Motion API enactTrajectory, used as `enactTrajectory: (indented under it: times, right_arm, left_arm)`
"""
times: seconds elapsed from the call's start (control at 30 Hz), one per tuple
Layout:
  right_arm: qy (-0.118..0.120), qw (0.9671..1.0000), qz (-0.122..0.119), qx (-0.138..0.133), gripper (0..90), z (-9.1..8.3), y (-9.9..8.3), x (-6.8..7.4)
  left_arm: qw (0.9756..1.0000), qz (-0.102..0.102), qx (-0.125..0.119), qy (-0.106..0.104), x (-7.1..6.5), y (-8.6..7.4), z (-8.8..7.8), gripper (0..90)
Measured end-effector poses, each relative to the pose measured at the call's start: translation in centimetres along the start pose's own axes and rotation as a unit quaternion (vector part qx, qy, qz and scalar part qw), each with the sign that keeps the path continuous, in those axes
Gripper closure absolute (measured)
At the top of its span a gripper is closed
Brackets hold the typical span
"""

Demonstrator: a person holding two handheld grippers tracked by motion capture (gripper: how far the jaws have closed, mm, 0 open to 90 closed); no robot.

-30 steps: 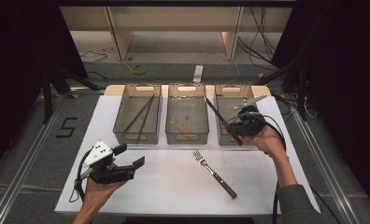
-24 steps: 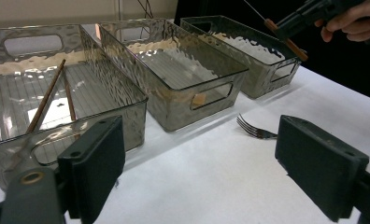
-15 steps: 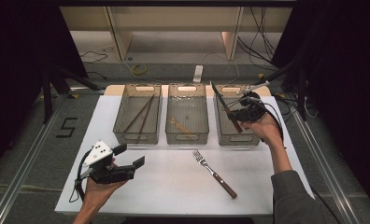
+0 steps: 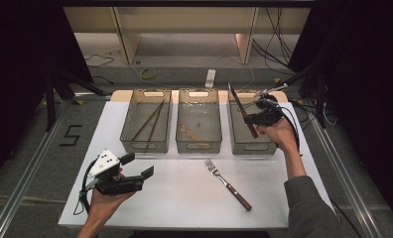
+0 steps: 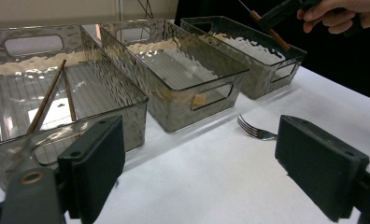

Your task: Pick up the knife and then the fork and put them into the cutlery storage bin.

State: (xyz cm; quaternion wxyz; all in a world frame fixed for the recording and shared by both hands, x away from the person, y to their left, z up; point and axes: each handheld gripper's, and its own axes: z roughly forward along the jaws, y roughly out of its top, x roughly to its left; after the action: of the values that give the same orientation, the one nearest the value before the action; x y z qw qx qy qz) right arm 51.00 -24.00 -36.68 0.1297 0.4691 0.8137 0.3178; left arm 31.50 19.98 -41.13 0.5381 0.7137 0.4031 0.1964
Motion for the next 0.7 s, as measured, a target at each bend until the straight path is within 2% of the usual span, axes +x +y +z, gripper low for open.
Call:
enactTrajectory:
  times: [0.07, 0.3, 0.7]
  right_arm:
    - [0.005, 1.0, 0.003, 0.001, 77.1, 0.1, -0.1, -0.1]
    - [0.0, 0.9999, 0.011, 0.008, 77.1, 0.6, -0.4, -0.3]
    - [-0.011, 0.9987, 0.047, 0.014, 77.0, 1.5, -1.3, -1.0]
  left_arm:
    - [1.0, 0.0, -0.001, 0.0, -0.1, 0.0, 0.0, 15.7]
    - [1.0, 0.0, -0.001, -0.001, 0.0, 0.0, 0.0, 15.6]
    - [1.0, 0.001, 0.001, -0.001, -0.1, 0.0, 0.0, 15.7]
